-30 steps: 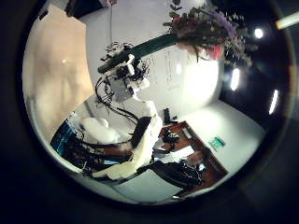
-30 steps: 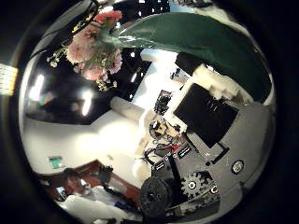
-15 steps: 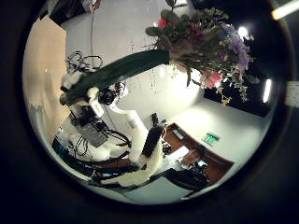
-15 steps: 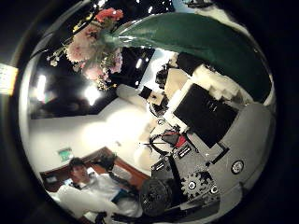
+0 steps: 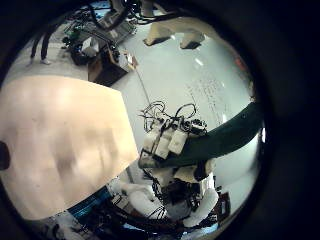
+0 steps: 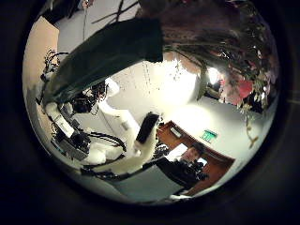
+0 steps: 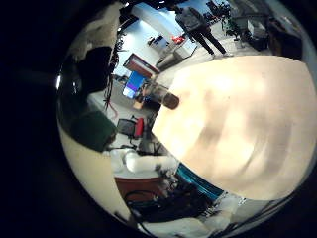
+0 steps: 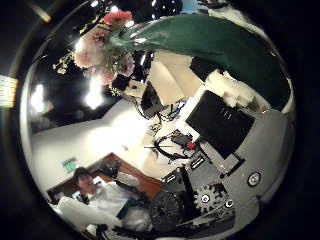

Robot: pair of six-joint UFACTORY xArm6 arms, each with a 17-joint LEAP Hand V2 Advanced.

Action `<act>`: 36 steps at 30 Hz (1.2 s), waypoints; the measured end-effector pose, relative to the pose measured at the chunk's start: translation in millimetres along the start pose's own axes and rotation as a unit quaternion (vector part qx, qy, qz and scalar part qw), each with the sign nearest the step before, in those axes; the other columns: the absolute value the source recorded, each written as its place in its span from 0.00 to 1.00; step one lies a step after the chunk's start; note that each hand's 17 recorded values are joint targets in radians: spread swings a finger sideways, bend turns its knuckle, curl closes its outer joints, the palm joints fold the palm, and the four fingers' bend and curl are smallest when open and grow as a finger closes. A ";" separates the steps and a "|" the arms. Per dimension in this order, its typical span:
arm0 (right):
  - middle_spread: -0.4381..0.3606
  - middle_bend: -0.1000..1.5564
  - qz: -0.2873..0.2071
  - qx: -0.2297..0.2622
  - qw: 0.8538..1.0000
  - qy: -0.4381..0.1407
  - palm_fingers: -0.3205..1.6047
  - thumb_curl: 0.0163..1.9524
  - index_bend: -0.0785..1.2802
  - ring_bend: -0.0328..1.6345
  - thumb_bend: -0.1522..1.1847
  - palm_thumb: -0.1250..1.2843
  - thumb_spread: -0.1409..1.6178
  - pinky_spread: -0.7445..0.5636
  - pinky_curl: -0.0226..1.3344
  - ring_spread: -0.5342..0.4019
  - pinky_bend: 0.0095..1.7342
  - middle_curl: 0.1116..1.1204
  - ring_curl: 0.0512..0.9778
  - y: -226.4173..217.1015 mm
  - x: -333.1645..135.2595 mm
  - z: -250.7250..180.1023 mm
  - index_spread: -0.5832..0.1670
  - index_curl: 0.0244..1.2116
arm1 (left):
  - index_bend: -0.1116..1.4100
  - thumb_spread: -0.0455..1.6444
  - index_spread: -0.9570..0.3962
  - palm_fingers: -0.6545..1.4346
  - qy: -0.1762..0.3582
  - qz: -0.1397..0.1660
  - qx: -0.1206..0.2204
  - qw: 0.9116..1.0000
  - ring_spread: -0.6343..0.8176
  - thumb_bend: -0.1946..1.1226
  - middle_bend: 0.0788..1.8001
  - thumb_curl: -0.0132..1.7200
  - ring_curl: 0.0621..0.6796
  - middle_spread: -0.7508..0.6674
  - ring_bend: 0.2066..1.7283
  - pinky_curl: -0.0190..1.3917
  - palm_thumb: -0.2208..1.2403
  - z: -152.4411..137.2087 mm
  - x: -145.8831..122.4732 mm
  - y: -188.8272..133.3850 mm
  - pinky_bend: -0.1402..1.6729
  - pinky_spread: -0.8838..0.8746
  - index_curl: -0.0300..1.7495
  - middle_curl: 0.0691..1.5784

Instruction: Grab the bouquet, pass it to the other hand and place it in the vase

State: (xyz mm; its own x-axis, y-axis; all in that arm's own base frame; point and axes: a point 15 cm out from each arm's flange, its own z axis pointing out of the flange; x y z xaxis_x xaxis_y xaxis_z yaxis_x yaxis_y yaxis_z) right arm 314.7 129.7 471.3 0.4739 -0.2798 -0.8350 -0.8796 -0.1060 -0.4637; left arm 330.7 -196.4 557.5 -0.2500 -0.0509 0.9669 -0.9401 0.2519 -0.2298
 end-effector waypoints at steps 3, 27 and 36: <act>0.43 0.92 -0.005 -0.015 1.000 0.005 0.76 0.69 0.96 0.90 0.14 0.96 0.52 0.44 0.79 0.38 0.67 0.58 0.66 1.2 -1.4 8.8 0.51 0.65 | 0.17 0.56 0.81 0.49 0.006 -0.006 -0.009 1.000 0.58 0.12 0.28 0.20 0.29 0.53 0.36 0.12 0.36 7.5 3.5 2.4 0.44 0.70 0.16 0.27; 0.42 0.81 0.050 0.010 0.998 0.040 0.68 0.56 0.77 0.83 0.08 0.81 0.54 0.35 0.72 0.37 0.60 0.51 0.59 2.3 35.8 16.2 0.47 0.59 | 0.66 0.63 0.30 0.88 0.086 -0.008 0.050 0.995 0.16 0.25 0.63 0.34 0.78 0.20 0.81 0.35 0.78 -12.0 33.0 -11.4 0.88 0.24 0.40 0.50; 0.40 0.62 0.075 0.014 0.996 0.036 0.31 0.44 0.43 0.73 0.08 0.74 0.57 0.35 0.65 0.34 0.55 0.42 0.51 10.7 48.7 17.1 0.35 0.49 | 0.68 0.65 0.26 0.85 0.014 0.054 0.112 0.992 0.17 0.22 0.66 0.38 0.83 0.20 0.85 0.39 0.80 -65.5 62.2 -18.6 0.90 0.25 0.48 0.52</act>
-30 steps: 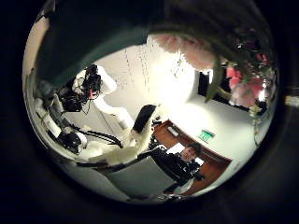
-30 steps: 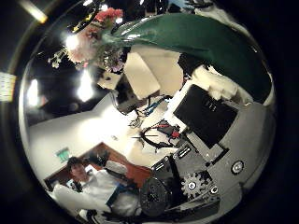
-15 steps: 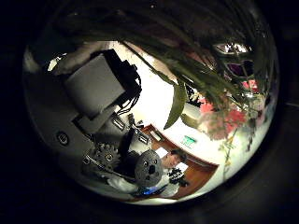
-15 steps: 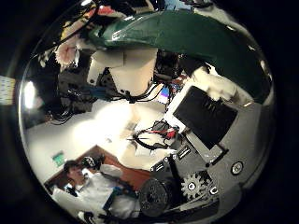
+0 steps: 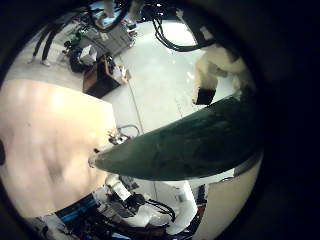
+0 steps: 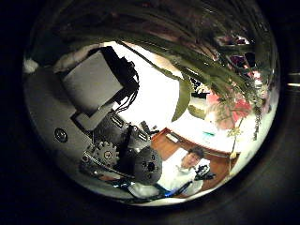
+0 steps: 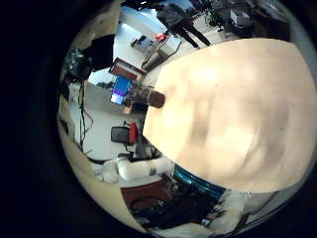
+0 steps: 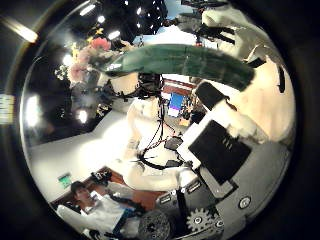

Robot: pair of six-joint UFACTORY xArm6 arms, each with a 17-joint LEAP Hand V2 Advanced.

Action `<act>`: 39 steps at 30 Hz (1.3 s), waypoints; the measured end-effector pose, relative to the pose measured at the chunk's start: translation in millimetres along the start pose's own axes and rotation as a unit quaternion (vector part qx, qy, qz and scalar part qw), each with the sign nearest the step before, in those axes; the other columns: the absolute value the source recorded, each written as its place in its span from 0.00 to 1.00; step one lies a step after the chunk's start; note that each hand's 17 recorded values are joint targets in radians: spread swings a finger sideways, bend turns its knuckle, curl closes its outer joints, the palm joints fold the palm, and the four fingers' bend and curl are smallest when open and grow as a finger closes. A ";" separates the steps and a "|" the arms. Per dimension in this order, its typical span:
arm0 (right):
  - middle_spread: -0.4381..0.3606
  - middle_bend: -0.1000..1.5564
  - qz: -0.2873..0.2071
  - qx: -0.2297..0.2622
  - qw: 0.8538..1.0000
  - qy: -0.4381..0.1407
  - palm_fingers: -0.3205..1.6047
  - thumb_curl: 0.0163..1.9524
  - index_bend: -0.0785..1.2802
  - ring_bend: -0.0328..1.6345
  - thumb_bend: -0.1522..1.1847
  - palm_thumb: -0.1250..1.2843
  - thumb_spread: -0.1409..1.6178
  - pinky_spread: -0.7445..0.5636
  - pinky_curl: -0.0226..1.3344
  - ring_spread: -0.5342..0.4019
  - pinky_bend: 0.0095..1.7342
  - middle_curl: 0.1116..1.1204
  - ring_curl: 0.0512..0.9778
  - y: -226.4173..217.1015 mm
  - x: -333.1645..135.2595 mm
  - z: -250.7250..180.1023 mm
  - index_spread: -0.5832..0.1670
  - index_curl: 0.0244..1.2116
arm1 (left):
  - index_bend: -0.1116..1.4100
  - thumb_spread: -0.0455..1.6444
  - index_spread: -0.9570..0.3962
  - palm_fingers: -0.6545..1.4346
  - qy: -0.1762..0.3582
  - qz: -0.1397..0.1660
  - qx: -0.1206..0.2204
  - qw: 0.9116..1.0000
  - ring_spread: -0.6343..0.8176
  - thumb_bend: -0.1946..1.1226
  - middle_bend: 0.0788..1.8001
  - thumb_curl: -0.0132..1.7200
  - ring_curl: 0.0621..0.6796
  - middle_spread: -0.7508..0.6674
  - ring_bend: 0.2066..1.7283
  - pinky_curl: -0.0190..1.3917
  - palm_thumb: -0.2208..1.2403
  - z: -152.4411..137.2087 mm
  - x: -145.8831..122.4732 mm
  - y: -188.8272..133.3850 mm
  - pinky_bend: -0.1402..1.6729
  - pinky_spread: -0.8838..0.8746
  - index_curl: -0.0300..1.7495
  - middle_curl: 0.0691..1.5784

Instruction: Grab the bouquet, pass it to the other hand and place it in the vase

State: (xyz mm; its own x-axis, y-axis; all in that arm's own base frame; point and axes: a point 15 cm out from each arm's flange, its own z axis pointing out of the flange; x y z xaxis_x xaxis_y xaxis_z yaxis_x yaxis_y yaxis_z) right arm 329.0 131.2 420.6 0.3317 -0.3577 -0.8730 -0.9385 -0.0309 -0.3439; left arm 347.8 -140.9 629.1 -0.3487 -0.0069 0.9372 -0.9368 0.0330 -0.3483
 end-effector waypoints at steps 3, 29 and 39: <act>0.43 0.54 0.002 0.001 1.000 0.000 0.25 0.40 0.38 0.67 0.08 0.72 0.58 0.48 0.63 0.40 0.54 0.37 0.45 -0.8 1.1 -0.6 0.33 0.44 | 0.68 0.65 0.25 0.85 -0.022 0.019 0.017 0.999 0.17 0.21 0.67 0.40 0.83 0.20 0.86 0.40 0.80 -15.8 10.2 -6.2 0.90 0.25 0.50 0.52; 0.61 0.28 0.019 -0.003 1.000 -0.005 0.21 0.27 0.18 0.47 0.09 0.62 0.63 0.98 0.44 0.79 0.47 0.22 0.22 -11.6 12.6 -0.2 0.29 0.28 | 0.59 0.66 0.20 0.85 -0.124 0.040 0.128 0.983 0.17 0.14 0.68 0.46 0.83 0.21 0.86 0.43 0.82 -172.4 18.2 3.0 0.88 0.25 0.63 0.52; 0.61 0.26 0.027 -0.007 1.000 -0.008 0.23 0.26 0.18 0.45 0.10 0.62 0.64 1.00 0.40 0.80 0.46 0.22 0.20 -10.3 17.7 2.4 0.31 0.25 | 0.57 0.66 0.19 0.85 -0.140 0.031 0.175 0.974 0.17 0.14 0.68 0.48 0.82 0.21 0.86 0.44 0.83 -239.4 9.5 22.4 0.88 0.25 0.65 0.52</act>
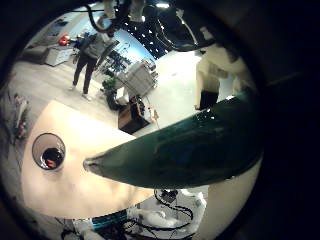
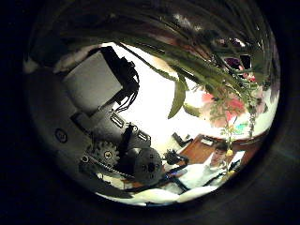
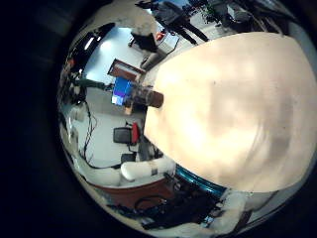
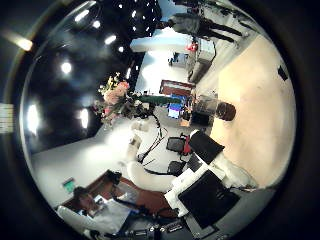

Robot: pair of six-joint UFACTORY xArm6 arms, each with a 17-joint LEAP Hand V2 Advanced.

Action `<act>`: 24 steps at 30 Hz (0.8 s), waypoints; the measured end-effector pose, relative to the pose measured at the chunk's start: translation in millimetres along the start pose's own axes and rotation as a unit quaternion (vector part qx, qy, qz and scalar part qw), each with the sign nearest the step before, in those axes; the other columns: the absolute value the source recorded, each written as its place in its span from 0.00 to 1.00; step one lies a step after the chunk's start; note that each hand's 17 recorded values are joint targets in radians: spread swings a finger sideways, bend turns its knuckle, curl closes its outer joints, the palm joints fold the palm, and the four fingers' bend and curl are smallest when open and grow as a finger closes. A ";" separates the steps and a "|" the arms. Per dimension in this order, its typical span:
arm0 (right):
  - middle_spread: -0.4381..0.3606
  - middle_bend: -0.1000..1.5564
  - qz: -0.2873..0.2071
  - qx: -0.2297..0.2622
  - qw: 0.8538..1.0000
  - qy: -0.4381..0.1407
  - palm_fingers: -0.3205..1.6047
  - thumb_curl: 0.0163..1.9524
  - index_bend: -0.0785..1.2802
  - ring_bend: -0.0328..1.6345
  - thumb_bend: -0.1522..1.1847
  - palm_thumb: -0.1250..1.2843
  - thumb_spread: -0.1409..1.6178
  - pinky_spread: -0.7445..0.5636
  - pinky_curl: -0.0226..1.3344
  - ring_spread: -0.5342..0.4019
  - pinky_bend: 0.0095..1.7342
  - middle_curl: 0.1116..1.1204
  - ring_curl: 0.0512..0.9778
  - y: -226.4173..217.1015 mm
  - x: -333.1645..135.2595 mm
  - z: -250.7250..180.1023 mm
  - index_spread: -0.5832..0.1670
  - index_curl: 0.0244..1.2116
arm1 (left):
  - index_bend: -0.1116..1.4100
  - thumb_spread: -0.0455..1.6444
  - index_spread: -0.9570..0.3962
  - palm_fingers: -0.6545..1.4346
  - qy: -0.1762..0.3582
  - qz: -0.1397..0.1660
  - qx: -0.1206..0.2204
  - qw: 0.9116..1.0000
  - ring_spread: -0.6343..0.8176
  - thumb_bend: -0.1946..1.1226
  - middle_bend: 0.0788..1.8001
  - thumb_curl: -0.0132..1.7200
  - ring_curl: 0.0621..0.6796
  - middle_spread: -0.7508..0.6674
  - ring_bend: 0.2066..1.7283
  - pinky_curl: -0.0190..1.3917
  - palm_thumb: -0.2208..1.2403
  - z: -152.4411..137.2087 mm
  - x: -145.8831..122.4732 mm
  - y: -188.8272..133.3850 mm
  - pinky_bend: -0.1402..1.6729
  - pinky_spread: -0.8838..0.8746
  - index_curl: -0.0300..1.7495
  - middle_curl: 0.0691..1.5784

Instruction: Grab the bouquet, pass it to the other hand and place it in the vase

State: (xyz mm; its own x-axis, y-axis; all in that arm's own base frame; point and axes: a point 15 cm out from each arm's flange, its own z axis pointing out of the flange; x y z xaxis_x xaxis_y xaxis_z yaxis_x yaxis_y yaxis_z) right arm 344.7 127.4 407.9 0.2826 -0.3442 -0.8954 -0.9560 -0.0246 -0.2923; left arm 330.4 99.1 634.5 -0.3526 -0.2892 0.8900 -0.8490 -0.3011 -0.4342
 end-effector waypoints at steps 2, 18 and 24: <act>0.61 0.25 0.001 -0.001 1.000 0.000 0.23 0.26 0.18 0.45 0.10 0.62 0.64 1.00 0.39 0.80 0.45 0.22 0.19 0.1 -0.2 0.4 0.31 0.25 | 0.57 0.66 0.19 0.85 0.001 -0.008 0.009 1.000 0.17 0.14 0.68 0.48 0.82 0.21 0.86 0.44 0.83 -12.4 -11.8 -2.5 0.88 0.25 0.66 0.52; 0.61 0.23 0.009 -0.002 1.000 -0.004 0.24 0.26 0.18 0.43 0.10 0.62 0.65 1.00 0.34 0.80 0.45 0.22 0.17 5.2 6.2 3.3 0.32 0.23 | 0.55 0.66 0.17 0.85 -0.001 -0.045 0.041 0.998 0.17 0.14 0.68 0.48 0.82 0.21 0.85 0.45 0.82 -55.4 -69.4 -9.4 0.87 0.24 0.68 0.52; 0.61 0.23 0.007 -0.001 1.000 -0.003 0.25 0.26 0.18 0.43 0.10 0.62 0.65 0.99 0.32 0.80 0.45 0.23 0.17 5.5 5.7 2.6 0.33 0.22 | 0.55 0.66 0.17 0.85 -0.011 -0.059 0.047 0.997 0.17 0.14 0.68 0.48 0.83 0.21 0.85 0.45 0.82 -58.2 -98.7 -16.3 0.87 0.24 0.69 0.52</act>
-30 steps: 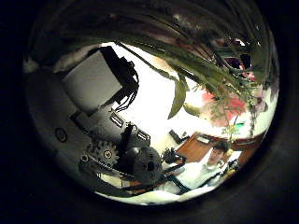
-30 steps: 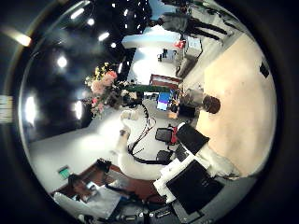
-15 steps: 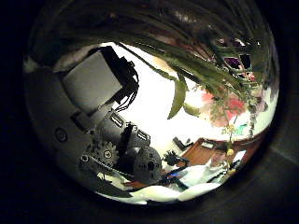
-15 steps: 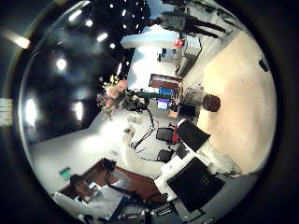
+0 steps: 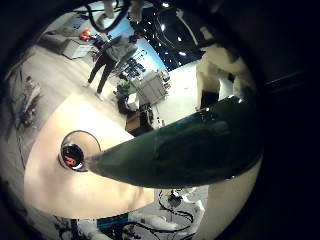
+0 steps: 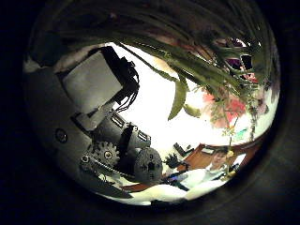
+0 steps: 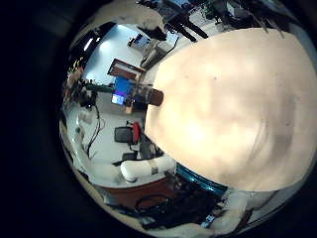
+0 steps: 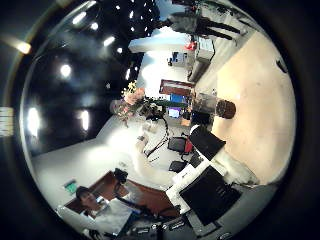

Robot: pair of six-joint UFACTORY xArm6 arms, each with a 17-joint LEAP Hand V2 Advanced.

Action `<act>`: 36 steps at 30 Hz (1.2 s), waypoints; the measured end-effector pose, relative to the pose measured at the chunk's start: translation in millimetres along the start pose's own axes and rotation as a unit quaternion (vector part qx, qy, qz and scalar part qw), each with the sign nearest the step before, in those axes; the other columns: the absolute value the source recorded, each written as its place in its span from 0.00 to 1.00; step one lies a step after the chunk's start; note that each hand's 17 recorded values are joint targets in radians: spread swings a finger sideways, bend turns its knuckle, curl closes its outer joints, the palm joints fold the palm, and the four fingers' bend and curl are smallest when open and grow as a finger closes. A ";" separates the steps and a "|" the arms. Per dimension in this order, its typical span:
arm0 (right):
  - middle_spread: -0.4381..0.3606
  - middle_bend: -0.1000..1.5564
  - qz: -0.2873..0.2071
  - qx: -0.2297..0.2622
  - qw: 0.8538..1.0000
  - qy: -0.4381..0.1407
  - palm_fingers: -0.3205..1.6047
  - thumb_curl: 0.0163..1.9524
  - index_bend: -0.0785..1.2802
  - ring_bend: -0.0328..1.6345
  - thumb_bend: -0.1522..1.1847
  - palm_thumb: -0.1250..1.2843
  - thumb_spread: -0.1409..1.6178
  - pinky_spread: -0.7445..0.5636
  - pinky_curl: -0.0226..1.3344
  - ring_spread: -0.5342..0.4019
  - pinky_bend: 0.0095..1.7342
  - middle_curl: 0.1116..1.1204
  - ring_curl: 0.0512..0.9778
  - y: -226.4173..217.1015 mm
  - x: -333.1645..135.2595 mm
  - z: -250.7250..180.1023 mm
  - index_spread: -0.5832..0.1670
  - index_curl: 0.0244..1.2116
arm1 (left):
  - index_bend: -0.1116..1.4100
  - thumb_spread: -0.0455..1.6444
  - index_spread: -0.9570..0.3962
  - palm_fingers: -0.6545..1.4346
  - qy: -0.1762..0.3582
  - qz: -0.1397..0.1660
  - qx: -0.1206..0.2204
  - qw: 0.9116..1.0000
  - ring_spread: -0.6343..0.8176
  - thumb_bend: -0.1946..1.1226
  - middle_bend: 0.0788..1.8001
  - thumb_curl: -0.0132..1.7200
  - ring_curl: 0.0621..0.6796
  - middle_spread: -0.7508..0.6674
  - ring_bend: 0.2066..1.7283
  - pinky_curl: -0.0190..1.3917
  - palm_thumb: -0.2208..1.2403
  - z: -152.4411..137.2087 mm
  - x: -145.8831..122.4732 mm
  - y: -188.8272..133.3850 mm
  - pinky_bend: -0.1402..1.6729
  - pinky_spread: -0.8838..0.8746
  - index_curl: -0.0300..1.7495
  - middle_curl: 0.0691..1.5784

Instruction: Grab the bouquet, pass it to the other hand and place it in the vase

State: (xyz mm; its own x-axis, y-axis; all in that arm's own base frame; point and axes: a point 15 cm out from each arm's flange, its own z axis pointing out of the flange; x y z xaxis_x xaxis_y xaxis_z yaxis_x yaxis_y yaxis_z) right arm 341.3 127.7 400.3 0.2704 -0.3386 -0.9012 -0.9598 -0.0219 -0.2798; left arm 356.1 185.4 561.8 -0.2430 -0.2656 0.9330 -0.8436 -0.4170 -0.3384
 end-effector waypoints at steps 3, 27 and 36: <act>0.61 0.23 -0.001 0.004 1.000 0.002 0.25 0.26 0.18 0.42 0.10 0.62 0.65 0.99 0.31 0.80 0.45 0.23 0.17 -1.2 -0.5 -3.0 0.33 0.22 | 0.54 0.66 0.17 0.85 0.003 -0.013 -0.009 1.000 0.17 0.14 0.68 0.48 0.83 0.21 0.85 0.46 0.82 6.9 -15.9 -5.9 0.87 0.24 0.69 0.52; 0.60 0.22 -0.001 0.003 1.000 0.004 0.26 0.26 0.18 0.41 0.10 0.62 0.65 0.98 0.26 0.79 0.45 0.23 0.16 2.8 1.0 -2.0 0.33 0.22 | 0.51 0.66 0.16 0.84 0.002 -0.056 -0.037 0.998 0.17 0.14 0.66 0.47 0.83 0.21 0.84 0.47 0.81 44.5 -65.5 -27.9 0.87 0.24 0.71 0.52; 0.60 0.22 -0.001 0.003 1.000 0.004 0.28 0.26 0.18 0.41 0.10 0.62 0.65 0.98 0.24 0.79 0.45 0.23 0.15 2.7 1.5 -2.0 0.34 0.22 | 0.41 0.62 0.16 0.78 0.005 -0.065 -0.052 0.997 0.16 0.11 0.62 0.42 0.78 0.21 0.80 0.45 0.67 50.7 -71.2 -22.4 0.84 0.23 0.72 0.52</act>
State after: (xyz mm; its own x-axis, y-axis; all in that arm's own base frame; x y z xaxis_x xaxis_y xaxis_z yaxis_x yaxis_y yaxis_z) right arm 339.0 125.3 398.8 0.2723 -0.3451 -0.8982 -0.9587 -0.0173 -0.2840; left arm 416.6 169.6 496.8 -0.1335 -0.2065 0.9693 -0.9134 -0.3538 -0.2012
